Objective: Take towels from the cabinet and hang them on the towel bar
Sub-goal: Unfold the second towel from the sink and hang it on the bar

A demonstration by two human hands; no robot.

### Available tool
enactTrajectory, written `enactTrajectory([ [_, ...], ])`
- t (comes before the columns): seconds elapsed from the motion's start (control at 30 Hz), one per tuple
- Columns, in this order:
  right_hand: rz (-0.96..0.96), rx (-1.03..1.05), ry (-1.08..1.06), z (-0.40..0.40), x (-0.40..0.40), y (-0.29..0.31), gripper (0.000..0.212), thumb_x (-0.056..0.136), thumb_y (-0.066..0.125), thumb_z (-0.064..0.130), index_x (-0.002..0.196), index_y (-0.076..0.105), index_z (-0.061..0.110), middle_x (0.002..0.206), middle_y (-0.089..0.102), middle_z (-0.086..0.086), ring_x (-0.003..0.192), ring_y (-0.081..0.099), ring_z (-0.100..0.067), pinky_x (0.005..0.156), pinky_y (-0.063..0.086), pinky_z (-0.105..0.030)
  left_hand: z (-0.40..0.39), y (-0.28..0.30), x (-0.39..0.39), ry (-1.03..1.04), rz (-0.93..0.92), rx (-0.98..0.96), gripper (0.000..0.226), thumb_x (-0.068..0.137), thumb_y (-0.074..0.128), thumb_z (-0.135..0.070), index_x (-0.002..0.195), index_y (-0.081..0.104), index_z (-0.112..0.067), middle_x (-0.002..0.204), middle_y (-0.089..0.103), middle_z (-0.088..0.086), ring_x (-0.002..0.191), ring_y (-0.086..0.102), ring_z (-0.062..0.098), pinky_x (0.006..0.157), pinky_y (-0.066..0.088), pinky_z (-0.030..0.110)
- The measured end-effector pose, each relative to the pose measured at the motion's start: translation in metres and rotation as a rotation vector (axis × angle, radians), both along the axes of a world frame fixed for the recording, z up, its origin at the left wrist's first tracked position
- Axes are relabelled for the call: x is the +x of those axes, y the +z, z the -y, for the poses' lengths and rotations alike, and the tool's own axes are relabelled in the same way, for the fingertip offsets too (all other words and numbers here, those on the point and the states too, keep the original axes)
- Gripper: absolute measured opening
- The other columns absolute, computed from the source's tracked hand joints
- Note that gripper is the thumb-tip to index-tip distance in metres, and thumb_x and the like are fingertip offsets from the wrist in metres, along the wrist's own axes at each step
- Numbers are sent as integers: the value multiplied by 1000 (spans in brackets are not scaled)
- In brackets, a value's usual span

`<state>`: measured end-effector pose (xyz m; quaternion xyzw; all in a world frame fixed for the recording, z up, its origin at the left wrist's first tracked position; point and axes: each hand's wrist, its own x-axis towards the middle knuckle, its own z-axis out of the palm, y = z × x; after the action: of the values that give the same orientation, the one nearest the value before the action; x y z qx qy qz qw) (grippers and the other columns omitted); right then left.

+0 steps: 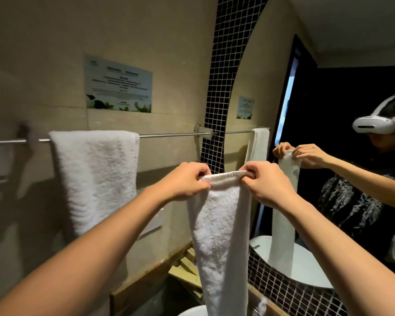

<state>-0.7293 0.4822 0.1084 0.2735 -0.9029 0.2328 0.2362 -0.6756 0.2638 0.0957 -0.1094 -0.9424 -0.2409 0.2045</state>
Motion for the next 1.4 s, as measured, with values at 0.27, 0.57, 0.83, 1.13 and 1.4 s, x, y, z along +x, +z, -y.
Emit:
enactTrajectory([
  [0.27,-103,-55,71,49,-29,32,16,89,55,22,91,66,33,97,73,1,92,66,-27,71,52,-37,31,50,1,169,-107,-136,10,83,63,-16,92,66,-20,87,70,-1,86,63,19,79,51,36],
  [0.57,-215,-174,151,127,-73,84,21,88,53,26,101,69,28,103,73,-5,96,64,-35,77,52,-41,89,112,-21,425,-242,-229,9,85,57,-15,87,61,-23,89,69,2,87,62,25,76,51,39],
  [0.83,-266,-147,227,204,-120,126,18,91,53,26,101,68,25,99,74,-11,95,64,-39,72,42,-39,143,154,-48,558,-261,-485,8,87,54,-16,86,52,-24,94,68,10,88,62,36,70,52,45],
  [1.13,-305,39,228,256,-155,105,24,90,52,26,105,70,25,101,73,-10,94,66,-37,69,36,-37,154,141,-74,532,-213,-1017,19,86,57,-32,99,66,-23,97,66,2,101,54,26,80,34,36],
  [1.4,-204,180,181,267,-170,89,20,86,60,35,100,66,22,102,69,-11,95,65,-35,70,34,-34,150,125,-78,358,-52,-670,18,83,63,-47,88,61,-30,91,62,-10,89,57,15,74,46,32],
])
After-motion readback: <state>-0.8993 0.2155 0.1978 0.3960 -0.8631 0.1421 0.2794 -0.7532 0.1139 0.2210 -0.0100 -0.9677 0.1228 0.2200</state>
